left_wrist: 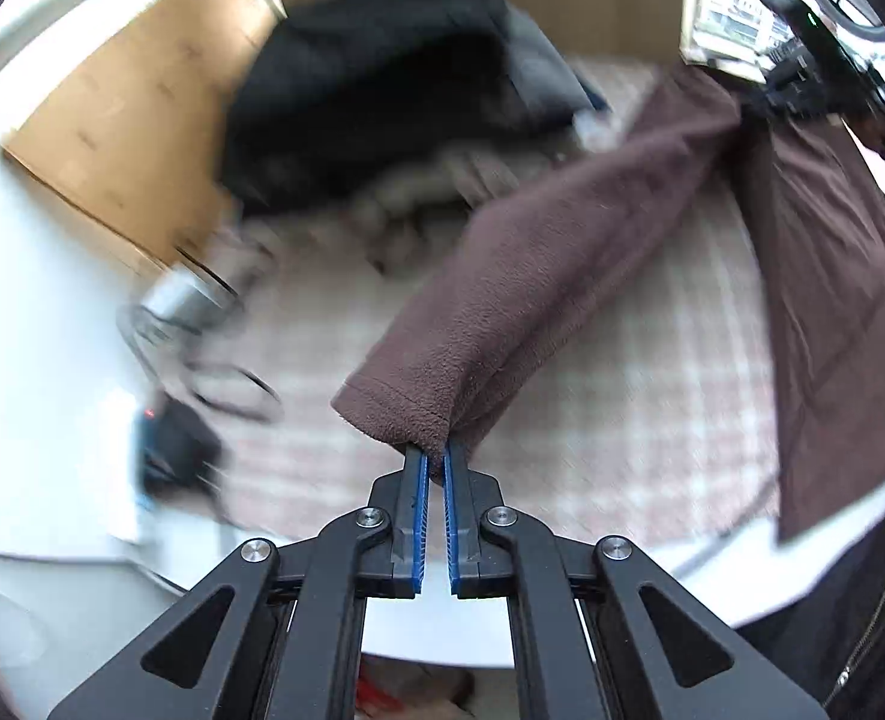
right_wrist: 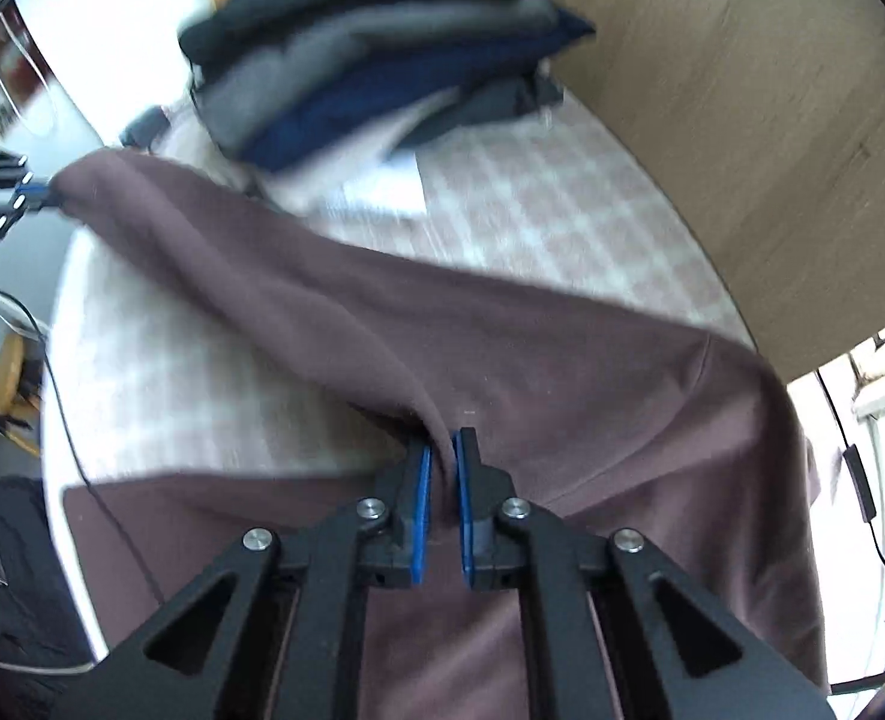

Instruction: Fold clothes

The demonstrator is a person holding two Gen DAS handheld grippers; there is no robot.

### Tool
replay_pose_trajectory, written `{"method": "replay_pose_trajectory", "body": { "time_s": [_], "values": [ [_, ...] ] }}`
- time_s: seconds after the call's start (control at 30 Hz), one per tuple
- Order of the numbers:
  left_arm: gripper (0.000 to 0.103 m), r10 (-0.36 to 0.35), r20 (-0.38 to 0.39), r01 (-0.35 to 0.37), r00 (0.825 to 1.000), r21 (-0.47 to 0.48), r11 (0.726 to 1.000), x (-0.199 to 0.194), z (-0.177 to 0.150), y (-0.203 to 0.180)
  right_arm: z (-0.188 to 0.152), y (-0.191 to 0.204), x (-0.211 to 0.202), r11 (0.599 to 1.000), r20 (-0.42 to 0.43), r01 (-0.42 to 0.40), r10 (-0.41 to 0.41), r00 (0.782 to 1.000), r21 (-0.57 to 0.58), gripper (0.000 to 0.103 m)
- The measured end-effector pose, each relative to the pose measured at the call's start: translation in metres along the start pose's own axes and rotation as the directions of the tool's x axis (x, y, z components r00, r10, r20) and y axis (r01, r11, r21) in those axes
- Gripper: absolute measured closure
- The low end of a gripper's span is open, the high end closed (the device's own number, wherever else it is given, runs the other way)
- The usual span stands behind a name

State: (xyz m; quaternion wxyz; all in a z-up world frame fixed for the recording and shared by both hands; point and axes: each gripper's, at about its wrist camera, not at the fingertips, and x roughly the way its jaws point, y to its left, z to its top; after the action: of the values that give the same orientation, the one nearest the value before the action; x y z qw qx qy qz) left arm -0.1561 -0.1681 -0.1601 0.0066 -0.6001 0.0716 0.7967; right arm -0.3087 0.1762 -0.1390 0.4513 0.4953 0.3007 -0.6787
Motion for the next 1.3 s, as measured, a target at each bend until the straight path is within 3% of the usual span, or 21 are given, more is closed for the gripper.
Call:
{"method": "replay_pose_trajectory", "body": {
  "time_s": [0.07,0.17,0.4,0.47,0.6,0.67,0.7,0.8,0.83,0.87,0.97,1.03,1.1,1.2,1.23,1.3],
  "values": [
    [0.094,-0.066,-0.07,0.065,0.995,-0.021,0.998,0.023,-0.013,-0.017,-0.003,0.0,0.008,1.0,-0.019,0.011,-0.011,1.0,-0.002,0.095],
    [0.094,-0.155,-0.076,0.149,0.985,-0.083,0.985,0.024,-0.025,-0.022,-0.005,0.001,0.013,0.999,-0.036,0.03,-0.031,0.999,-0.013,0.095],
    [0.091,-0.098,0.032,0.102,0.995,-0.199,0.975,-0.002,-0.008,0.017,-0.008,0.003,0.021,0.999,-0.07,0.047,-0.049,0.996,-0.025,0.095],
    [0.083,-0.075,0.027,0.079,0.997,-0.175,0.981,0.006,-0.003,0.011,-0.008,0.004,0.024,0.998,-0.076,0.053,-0.055,0.996,-0.028,0.095],
    [0.078,-0.004,-0.039,-0.001,0.999,-0.135,0.991,0.038,0.009,0.015,-0.008,0.003,0.027,0.998,-0.084,0.054,-0.056,0.995,-0.025,0.095],
    [0.066,-0.033,-0.068,0.024,0.997,-0.129,0.991,0.054,0.012,0.021,-0.008,0.003,0.027,0.998,-0.083,0.053,-0.055,0.995,-0.025,0.095],
    [0.066,-0.048,-0.078,0.039,0.996,-0.121,0.992,0.059,0.014,0.021,-0.008,0.003,0.027,0.998,-0.082,0.053,-0.054,0.995,-0.025,0.095],
    [0.071,-0.085,-0.098,0.076,0.991,-0.095,0.993,0.07,0.017,0.016,-0.007,0.004,0.028,0.998,-0.079,0.052,-0.054,0.995,-0.019,0.095],
    [0.079,-0.096,-0.098,0.087,0.991,-0.1,0.991,0.072,0.018,0.014,-0.007,0.003,0.029,0.999,-0.078,0.052,-0.053,0.996,-0.015,0.095],
    [0.095,-0.111,-0.102,0.098,0.989,-0.121,0.988,0.073,0.02,0.015,-0.006,0.003,0.029,0.999,-0.076,0.05,-0.051,0.996,-0.012,0.095],
    [0.096,-0.151,-0.123,0.121,0.981,-0.219,0.968,0.073,0.025,0.024,-0.006,0.002,0.032,0.999,-0.072,0.043,-0.042,0.997,0.0,0.095],
    [0.096,-0.114,-0.095,0.088,0.989,-0.249,0.965,0.056,0.033,0.037,-0.004,0.0,0.032,1.0,-0.067,0.021,-0.021,0.998,0.007,0.092],
    [0.096,-0.057,-0.036,0.047,0.998,-0.24,0.97,0.026,0.042,0.048,0.003,-0.011,0.022,1.0,-0.046,0.009,-0.009,0.999,0.002,0.083],
    [0.095,0.036,0.043,-0.025,0.998,-0.223,0.975,-0.015,0.057,0.062,0.013,-0.026,0.006,1.0,-0.015,-0.01,0.009,1.0,-0.006,0.068],
    [0.095,0.058,0.05,-0.046,0.997,-0.204,0.978,-0.02,0.062,0.062,0.016,-0.032,0.001,1.0,-0.005,-0.016,0.016,1.0,-0.008,0.067],
    [0.095,0.077,0.051,-0.068,0.996,-0.169,0.983,-0.025,0.071,0.062,0.029,-0.042,0.005,0.997,-0.001,0.065,-0.065,0.998,-0.05,0.067]
  ]
}}
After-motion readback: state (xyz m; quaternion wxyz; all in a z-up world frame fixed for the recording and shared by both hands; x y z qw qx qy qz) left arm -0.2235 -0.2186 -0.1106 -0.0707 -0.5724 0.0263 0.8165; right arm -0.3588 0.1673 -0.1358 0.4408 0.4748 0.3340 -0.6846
